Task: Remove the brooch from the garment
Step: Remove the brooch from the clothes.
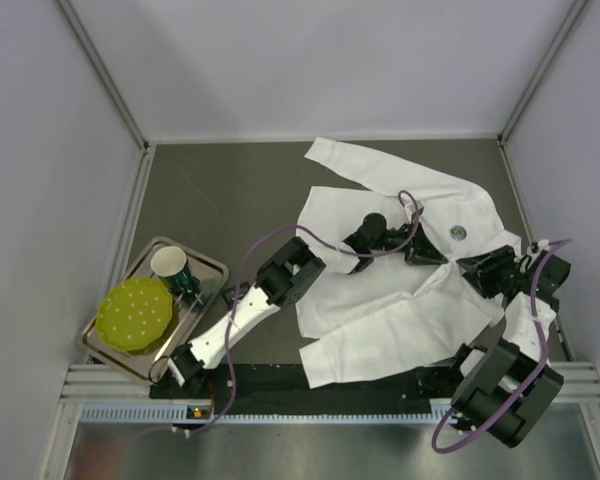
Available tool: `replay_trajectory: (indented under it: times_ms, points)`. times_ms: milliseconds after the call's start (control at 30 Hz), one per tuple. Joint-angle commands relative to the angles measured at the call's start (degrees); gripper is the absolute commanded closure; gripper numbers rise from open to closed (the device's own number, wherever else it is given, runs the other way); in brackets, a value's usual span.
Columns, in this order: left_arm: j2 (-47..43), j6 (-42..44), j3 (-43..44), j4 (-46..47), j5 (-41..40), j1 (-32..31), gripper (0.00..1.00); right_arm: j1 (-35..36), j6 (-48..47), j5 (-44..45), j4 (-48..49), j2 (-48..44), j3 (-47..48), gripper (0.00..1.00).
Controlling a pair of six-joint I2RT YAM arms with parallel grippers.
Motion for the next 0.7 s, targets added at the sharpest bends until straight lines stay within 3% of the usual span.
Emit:
replay_trajectory:
  times_ms: [0,267,400,667]
  points:
    - [-0.56,-1.11,1.67,6.2,-0.57,-0.96,1.0,-0.34,-1.57,-2.61,2.48,0.75,0.66,0.54]
    - [-2.57,3.55,2.81,3.21,-0.12,-1.93,1.0,-0.34,-2.01,-4.9,4.5,1.89,-0.31,0.5]
    - [-3.63,5.41,2.2,2.85,-0.83,-2.29,1.0,-0.35,-1.92,-4.9,4.86,2.07,-0.4,0.62]
    - [-2.06,1.2,1.57,5.92,-3.2,-1.06,1.0,-0.34,-1.39,-4.46,5.03,1.45,-1.02,0.63]
